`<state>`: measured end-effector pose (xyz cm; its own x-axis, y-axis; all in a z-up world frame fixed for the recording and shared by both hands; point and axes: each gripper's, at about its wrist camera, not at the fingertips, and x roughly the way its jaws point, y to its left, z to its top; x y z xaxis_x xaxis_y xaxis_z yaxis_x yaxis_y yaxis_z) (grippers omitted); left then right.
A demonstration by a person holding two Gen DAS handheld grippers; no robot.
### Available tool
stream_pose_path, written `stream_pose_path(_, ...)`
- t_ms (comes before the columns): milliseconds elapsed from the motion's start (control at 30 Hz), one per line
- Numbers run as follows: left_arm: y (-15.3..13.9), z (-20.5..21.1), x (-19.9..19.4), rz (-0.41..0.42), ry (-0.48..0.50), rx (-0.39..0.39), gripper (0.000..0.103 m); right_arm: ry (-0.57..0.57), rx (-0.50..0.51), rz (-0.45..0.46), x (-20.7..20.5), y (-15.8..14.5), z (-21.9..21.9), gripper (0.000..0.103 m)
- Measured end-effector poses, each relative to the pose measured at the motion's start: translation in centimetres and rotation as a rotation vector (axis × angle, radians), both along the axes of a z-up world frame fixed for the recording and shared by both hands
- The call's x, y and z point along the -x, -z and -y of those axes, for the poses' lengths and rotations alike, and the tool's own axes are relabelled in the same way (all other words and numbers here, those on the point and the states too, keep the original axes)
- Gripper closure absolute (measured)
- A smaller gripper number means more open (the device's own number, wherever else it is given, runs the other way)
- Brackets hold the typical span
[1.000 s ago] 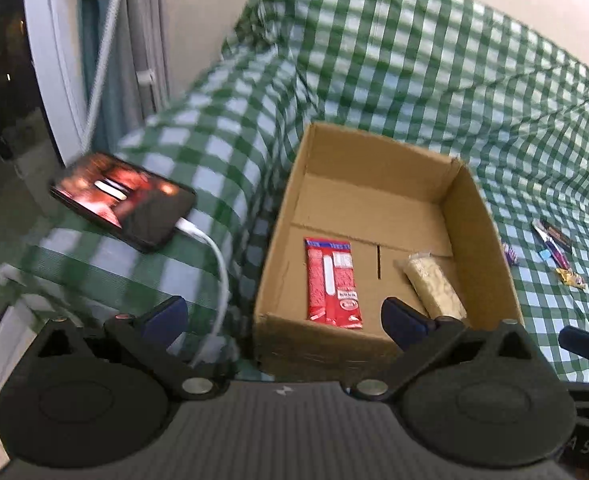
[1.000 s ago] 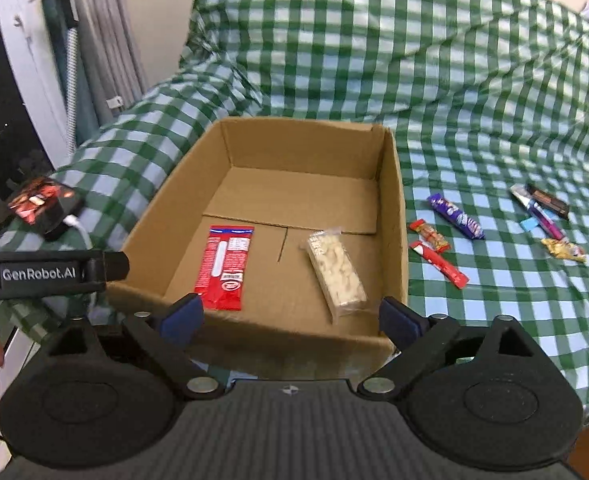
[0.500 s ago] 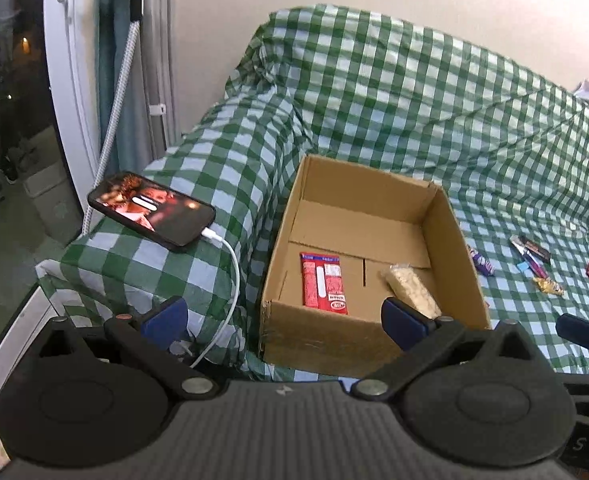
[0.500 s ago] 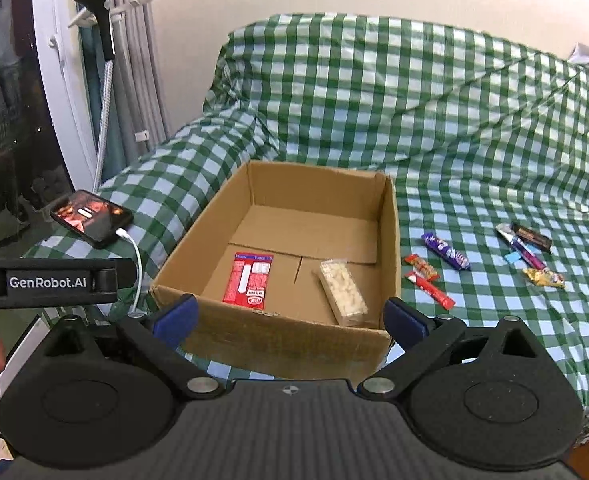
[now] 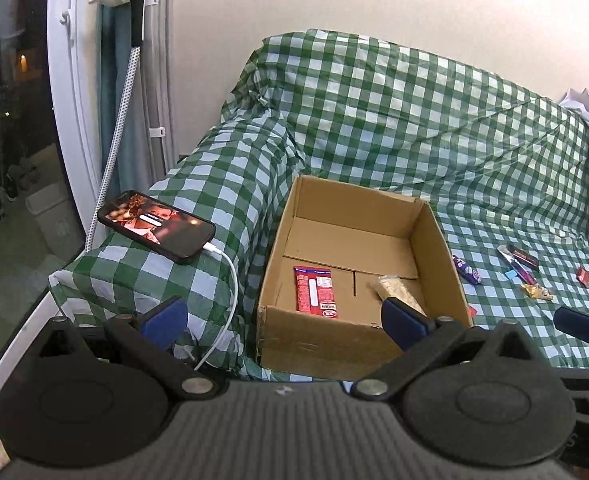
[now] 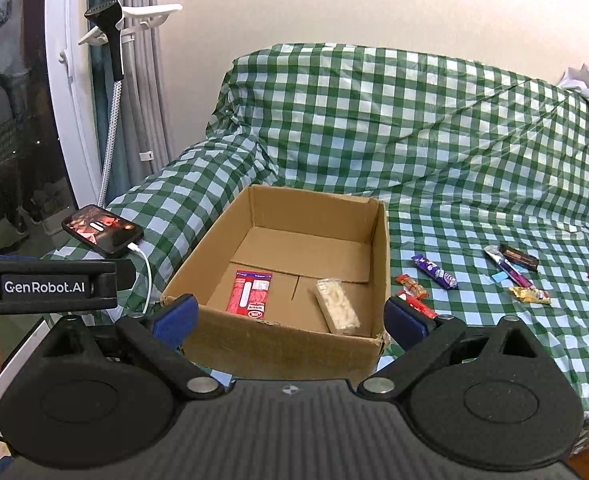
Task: Organize snacks
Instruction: 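Open both tools to drop the wafer pack and cracker bar into the box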
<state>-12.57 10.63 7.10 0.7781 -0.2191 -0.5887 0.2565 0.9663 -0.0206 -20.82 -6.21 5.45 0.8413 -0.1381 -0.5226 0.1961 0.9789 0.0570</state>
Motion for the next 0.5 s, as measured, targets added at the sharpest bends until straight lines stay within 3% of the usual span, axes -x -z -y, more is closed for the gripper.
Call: stream_pose_path(500, -0.27, -0.1, 0.45, 0.013, 0.008, -0.006, 0.0, 0.007, 0.002, 0.008, 0.32, -0.26, -0.44, 0.004)
